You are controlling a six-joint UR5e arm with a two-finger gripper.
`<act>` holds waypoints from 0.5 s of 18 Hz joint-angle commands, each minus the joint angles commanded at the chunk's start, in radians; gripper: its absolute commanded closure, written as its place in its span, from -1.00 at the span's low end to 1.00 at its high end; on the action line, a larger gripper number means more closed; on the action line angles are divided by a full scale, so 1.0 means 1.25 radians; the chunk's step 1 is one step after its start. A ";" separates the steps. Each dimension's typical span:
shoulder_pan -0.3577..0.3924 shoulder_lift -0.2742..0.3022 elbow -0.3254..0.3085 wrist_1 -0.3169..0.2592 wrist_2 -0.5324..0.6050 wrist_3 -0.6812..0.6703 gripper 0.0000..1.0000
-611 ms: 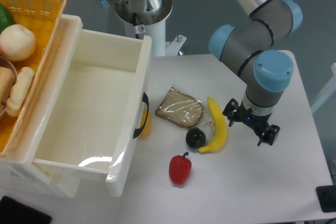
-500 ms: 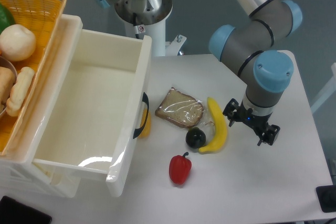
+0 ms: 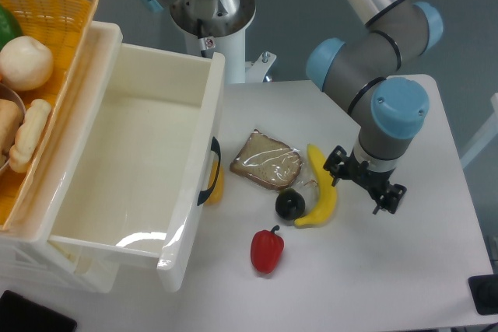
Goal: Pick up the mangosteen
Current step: 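Move the gripper over the dark mangosteen beside the banana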
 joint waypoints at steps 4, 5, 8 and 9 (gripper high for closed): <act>-0.002 0.028 -0.042 0.000 -0.048 -0.002 -1.00; -0.006 0.030 -0.043 -0.001 -0.056 -0.009 -1.00; -0.033 0.027 -0.055 0.002 -0.065 -0.061 -1.00; -0.037 0.023 -0.055 0.011 -0.065 -0.061 -1.00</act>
